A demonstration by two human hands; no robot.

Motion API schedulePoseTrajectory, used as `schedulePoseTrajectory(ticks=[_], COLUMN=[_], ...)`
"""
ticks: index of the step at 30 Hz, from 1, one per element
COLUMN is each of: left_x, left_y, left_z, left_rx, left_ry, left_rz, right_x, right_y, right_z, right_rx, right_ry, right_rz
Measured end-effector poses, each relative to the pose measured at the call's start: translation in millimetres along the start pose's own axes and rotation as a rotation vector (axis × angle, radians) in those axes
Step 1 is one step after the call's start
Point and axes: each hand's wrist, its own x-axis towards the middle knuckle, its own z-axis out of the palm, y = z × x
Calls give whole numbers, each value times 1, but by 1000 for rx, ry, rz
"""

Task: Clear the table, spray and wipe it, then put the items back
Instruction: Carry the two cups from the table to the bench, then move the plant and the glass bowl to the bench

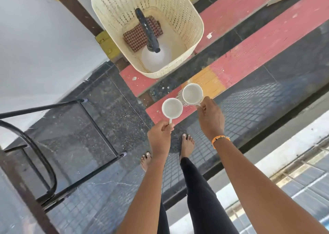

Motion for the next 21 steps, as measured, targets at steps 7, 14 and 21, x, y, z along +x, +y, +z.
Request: schedulePoseTrajectory(ticks=[7, 14, 21], left_x=[-1, -40, -95], left_y=[10, 25, 51], left_z=[-2, -37, -141], left_rx=[9, -109, -457], left_ry=[-78, 62, 264], left_rz=[-113, -190, -100], right_x=[-8, -42, -104], right_y=[4, -41, -168], right_z=[-10, -28, -37], right_rx=[84, 218, 429], right_ry=[-55, -51, -212], right_rz=[60, -12, -314])
